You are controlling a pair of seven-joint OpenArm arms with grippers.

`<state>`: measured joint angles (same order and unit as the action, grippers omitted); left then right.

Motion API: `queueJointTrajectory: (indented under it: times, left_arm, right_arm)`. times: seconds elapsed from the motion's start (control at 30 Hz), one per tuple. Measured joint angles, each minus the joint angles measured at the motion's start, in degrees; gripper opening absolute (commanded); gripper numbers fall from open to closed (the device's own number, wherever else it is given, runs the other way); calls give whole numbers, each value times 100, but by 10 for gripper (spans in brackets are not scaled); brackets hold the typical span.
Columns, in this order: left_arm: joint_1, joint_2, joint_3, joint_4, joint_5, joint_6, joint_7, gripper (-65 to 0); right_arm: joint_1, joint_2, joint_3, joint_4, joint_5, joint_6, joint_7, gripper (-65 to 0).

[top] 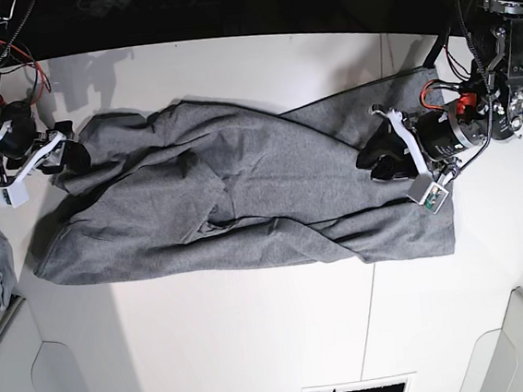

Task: Layout the t-shirt on the table in an organized manner, then fold the t-shirt properly
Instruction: 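Stretch the lifted shirt between both grippers and lay it down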

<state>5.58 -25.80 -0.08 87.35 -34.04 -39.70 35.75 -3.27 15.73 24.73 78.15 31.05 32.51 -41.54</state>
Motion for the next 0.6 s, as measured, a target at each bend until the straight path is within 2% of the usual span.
queueJointTrajectory:
  times: [0.1, 0.2, 0.3, 0.4, 0.47, 0.57, 0.6]
  left_arm:
    - [201, -168, -229, 0, 0, 0, -92, -403]
    - [284, -168, -590, -4, -173, 7, -111, -404]
    - [262, -166, -774, -4, -509, 4, -173, -406]
    - [289, -120, -765, -2, -428, 4, -164, -433]
    - [315, -68, -763, -4, -260, 7, -149, -500]
    - [326, 2, -761, -4, -44, 4, -382, -646]
    - [323, 24, -761, -4, -2, 4, -544, -650]
  right_arm:
    - [28, -26, -9, 0, 42, -2, 39, -310]
    - [17, -52, -22, 0, 103, 2, 35, -310]
    - [11, -46, -22, 0, 446, 0, 39, -310]
    - [11, -37, -22, 0, 525, 0, 37, -320]
    - [11, -50, -57, 0, 535, 0, 42, -397]
    - [13, -48, -221, 0, 531, 0, 39, -579]
    - [13, -48, -280, 0, 529, 0, 39, -644]
